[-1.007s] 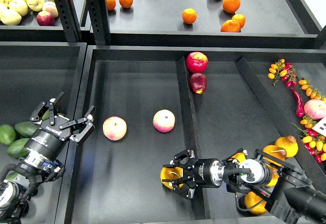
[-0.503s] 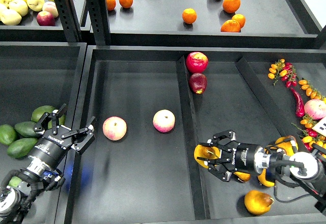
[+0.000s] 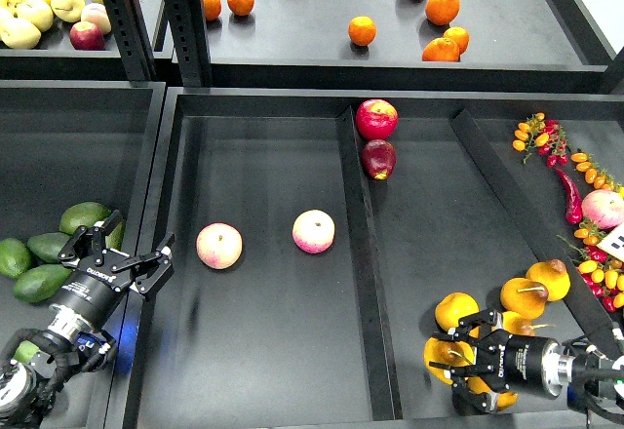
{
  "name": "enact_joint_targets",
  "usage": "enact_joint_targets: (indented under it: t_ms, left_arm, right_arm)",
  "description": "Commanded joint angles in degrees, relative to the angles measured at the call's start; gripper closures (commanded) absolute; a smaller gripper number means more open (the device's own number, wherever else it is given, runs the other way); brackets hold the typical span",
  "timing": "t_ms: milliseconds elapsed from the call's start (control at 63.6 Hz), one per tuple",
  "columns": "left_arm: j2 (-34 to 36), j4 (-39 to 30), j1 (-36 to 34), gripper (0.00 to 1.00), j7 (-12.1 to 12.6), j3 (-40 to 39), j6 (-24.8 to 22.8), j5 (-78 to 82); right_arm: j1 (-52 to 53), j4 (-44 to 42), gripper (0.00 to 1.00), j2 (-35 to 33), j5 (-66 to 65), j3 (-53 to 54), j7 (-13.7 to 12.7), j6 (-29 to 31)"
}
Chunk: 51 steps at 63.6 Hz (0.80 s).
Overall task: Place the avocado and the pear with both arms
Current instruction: 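Carry the yellow pear with the right gripper into the pear bin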
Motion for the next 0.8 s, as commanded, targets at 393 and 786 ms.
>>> enact_joint_targets:
  t_ms: [393, 786]
  left_arm:
    - [0.0, -0.57, 0.0, 0.01, 0.0, -0.09, 0.0, -0.07]
    - [0.0, -0.57, 0.0, 0.01, 0.0, -0.09, 0.0, -0.16]
  right_arm:
    - [-0.14, -5.89, 0.72, 5.48, -2.97, 3.25, -0.01, 2.9]
    - [-0.14, -10.46, 0.7, 9.0, -4.38, 3.25, -0.01, 3.25]
